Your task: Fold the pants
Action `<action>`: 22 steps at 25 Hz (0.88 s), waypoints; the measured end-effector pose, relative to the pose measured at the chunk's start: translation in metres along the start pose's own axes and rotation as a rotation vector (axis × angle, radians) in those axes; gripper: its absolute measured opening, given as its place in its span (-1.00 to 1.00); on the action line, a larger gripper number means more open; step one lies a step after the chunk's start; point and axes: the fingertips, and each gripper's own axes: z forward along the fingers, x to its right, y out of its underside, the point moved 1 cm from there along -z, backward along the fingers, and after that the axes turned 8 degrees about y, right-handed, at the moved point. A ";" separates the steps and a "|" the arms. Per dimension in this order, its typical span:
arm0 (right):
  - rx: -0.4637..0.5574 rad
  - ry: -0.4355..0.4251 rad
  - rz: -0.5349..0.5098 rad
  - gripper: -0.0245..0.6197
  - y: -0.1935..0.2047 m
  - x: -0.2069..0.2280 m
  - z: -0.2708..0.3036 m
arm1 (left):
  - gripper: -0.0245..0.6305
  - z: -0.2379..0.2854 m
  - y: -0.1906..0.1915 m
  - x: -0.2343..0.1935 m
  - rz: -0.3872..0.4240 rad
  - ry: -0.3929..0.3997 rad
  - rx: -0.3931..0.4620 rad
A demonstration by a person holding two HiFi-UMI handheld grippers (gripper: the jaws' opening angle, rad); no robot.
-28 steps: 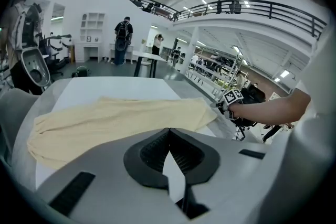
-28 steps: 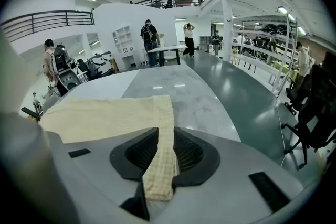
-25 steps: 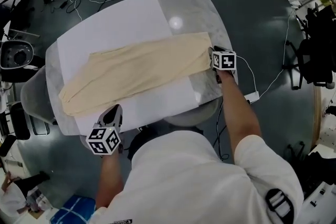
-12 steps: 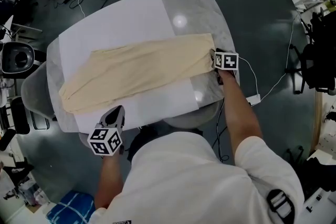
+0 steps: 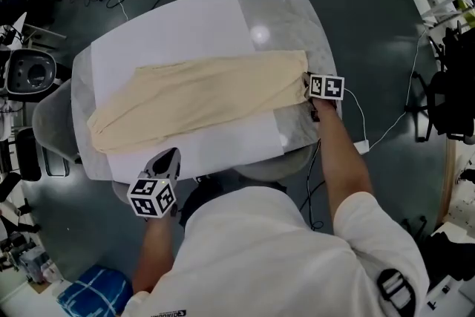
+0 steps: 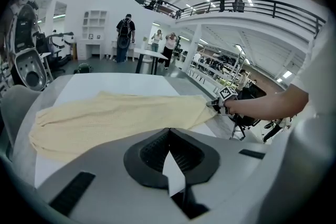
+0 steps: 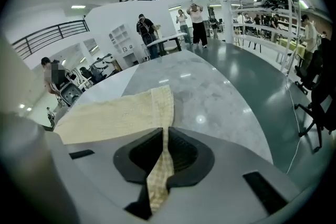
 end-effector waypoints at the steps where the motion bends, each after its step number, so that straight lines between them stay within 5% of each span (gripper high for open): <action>1: 0.003 -0.011 0.004 -0.77 -0.001 -0.001 -0.003 | -0.85 -0.003 0.001 -0.001 0.000 -0.004 0.002; 22: 0.192 -0.200 -0.045 -0.77 -0.042 -0.100 -0.089 | -0.85 -0.062 -0.003 -0.014 0.012 -0.104 0.135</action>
